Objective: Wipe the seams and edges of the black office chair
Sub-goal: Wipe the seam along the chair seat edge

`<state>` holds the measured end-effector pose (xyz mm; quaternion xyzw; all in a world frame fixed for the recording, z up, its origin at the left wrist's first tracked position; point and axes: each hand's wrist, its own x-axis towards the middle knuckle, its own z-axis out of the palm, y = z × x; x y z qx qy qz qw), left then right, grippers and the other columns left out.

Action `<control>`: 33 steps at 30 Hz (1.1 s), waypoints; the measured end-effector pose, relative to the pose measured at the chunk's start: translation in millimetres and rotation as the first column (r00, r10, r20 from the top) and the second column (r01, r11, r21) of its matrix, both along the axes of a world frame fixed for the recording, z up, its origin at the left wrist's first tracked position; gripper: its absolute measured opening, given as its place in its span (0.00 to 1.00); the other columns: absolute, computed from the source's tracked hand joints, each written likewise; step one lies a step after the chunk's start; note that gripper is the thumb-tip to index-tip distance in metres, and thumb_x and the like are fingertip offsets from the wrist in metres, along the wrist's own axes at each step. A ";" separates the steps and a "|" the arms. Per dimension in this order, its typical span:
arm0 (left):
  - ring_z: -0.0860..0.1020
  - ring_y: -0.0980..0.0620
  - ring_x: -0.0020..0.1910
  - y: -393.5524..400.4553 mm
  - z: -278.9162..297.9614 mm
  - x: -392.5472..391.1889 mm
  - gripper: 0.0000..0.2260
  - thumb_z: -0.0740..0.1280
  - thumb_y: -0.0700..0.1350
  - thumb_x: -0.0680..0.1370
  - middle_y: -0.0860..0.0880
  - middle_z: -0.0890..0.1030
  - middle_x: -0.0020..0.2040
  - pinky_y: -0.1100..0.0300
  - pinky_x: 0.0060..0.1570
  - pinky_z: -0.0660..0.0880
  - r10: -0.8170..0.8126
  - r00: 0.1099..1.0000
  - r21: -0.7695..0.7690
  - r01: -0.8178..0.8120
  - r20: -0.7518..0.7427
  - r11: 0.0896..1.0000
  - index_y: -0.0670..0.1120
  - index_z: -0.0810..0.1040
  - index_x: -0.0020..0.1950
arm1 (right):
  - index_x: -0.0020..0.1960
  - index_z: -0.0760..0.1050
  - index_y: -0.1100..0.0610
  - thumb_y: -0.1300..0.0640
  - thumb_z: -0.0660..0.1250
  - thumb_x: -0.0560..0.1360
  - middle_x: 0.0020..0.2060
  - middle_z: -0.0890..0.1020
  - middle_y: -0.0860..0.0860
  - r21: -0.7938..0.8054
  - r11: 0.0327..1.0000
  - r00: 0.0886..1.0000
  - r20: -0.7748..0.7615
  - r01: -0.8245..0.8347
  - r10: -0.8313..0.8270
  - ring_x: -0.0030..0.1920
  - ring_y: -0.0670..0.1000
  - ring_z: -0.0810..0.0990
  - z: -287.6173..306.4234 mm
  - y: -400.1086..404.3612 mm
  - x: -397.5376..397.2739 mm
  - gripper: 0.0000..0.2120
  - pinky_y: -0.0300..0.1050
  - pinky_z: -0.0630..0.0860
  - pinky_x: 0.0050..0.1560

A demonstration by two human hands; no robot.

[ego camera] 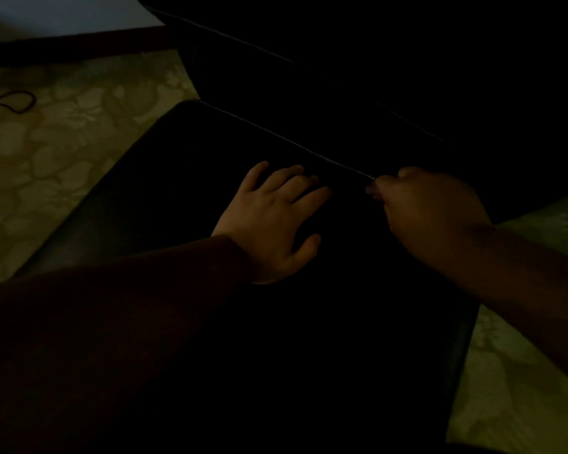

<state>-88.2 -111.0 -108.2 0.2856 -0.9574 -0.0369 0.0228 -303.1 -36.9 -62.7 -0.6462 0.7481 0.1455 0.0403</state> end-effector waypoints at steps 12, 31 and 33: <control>0.63 0.44 0.77 0.1 -0.2 -0.8 0.32 0.52 0.65 0.77 0.49 0.69 0.76 0.36 0.76 0.53 -0.011 1.000 0.006 0.011 0.002 1.000 0.53 0.63 0.79 | 0.71 0.70 0.53 0.59 0.61 0.81 0.60 0.75 0.57 -0.027 0.999 0.999 0.039 -0.020 0.021 0.55 0.59 0.78 2.5 -8.2 1.8 0.18 0.45 0.71 0.44; 0.64 0.44 0.77 0.3 -2.0 -0.7 0.32 0.53 0.64 0.76 0.49 0.70 0.75 0.37 0.75 0.54 0.015 1.000 -0.009 -0.015 -0.025 1.000 0.52 0.65 0.78 | 0.68 0.70 0.53 0.58 0.61 0.80 0.59 0.74 0.56 -0.088 0.996 0.998 0.064 0.027 -0.021 0.54 0.58 0.78 -5.2 -27.5 16.3 0.16 0.44 0.68 0.40; 0.63 0.45 0.77 0.7 -1.7 -0.6 0.33 0.53 0.65 0.76 0.49 0.69 0.76 0.37 0.76 0.53 0.011 1.000 -0.008 -0.011 -0.011 1.000 0.53 0.64 0.79 | 0.70 0.69 0.52 0.56 0.61 0.81 0.59 0.75 0.55 -0.091 0.996 0.997 0.079 -0.003 0.010 0.55 0.57 0.78 -3.4 -17.9 12.2 0.17 0.43 0.68 0.41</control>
